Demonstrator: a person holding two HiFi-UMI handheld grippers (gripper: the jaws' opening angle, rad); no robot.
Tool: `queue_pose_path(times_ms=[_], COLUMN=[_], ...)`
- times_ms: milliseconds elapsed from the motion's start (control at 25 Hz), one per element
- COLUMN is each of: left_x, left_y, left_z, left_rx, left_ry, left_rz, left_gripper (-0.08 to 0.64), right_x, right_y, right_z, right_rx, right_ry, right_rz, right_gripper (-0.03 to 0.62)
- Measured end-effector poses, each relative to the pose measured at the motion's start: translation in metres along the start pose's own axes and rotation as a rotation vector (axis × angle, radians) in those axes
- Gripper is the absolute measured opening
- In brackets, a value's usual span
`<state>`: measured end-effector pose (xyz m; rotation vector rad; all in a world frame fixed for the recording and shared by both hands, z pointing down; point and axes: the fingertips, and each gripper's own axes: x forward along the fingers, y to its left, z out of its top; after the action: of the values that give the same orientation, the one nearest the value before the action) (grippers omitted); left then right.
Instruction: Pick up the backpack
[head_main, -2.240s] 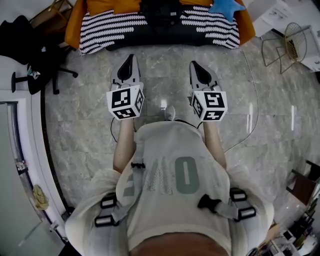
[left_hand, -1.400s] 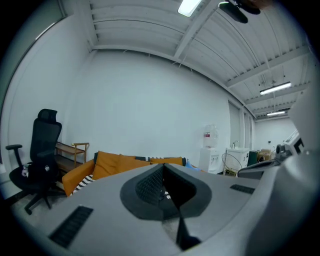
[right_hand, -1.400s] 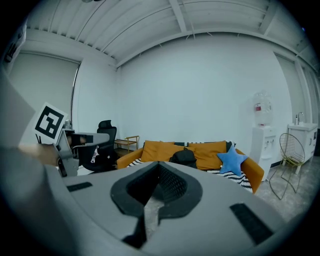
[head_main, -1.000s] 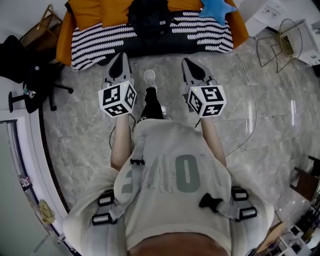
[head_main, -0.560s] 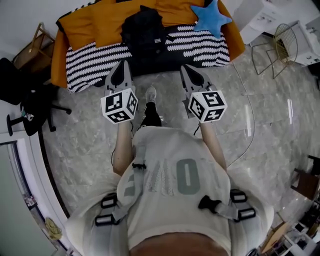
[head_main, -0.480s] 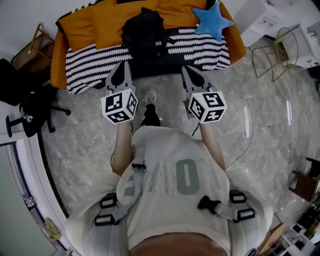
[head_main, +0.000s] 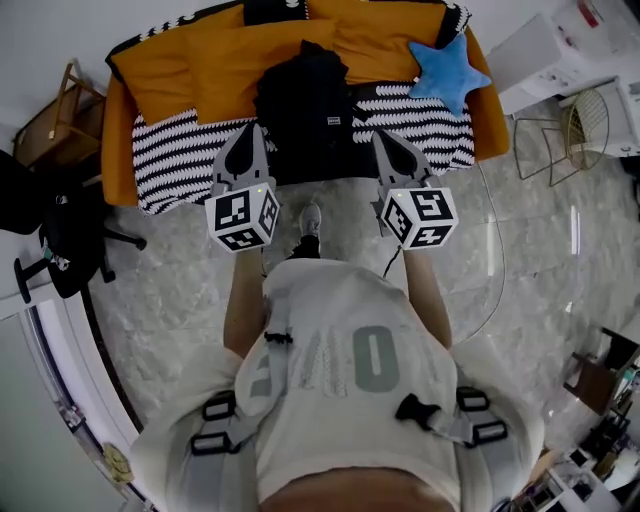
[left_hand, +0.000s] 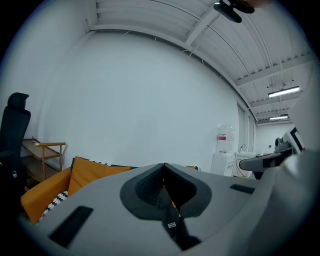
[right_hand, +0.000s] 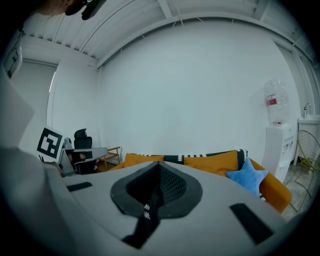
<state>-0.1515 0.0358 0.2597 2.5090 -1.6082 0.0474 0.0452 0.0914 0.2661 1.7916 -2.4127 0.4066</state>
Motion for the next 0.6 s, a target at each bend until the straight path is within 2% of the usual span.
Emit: queue_pose_path(times_ms=[160,320,440,600], left_x=[0.047,0.068,0.081,0.101], left_y=[0.028,0.047,0.049,0.041], left_z=[0.010,0.019,0.020,0.029], left_rx=[0.017,0.010,0.005,0.035], left_ry=[0.005,-0.007,-0.007,-0.035], left_rz=[0.001,0.019,0.028,0.048], left_gripper=[0.020,0.020,0.020,0.020], right_x=[0.051,0.077,0.091,0.109], right_y=[-0.013,-0.021,-0.034,-0.052], right_z=[0.021,0.033,0.035,0.040], right_rx=[-0.021,-0.026,-0.027,-0.032], right_ry=[-0.018,-0.033,-0.019,-0.028], right_rz=[-0.016,-0.040,-0.039,-0.011], right_gripper=[0.006,0.006,0.006,0.006])
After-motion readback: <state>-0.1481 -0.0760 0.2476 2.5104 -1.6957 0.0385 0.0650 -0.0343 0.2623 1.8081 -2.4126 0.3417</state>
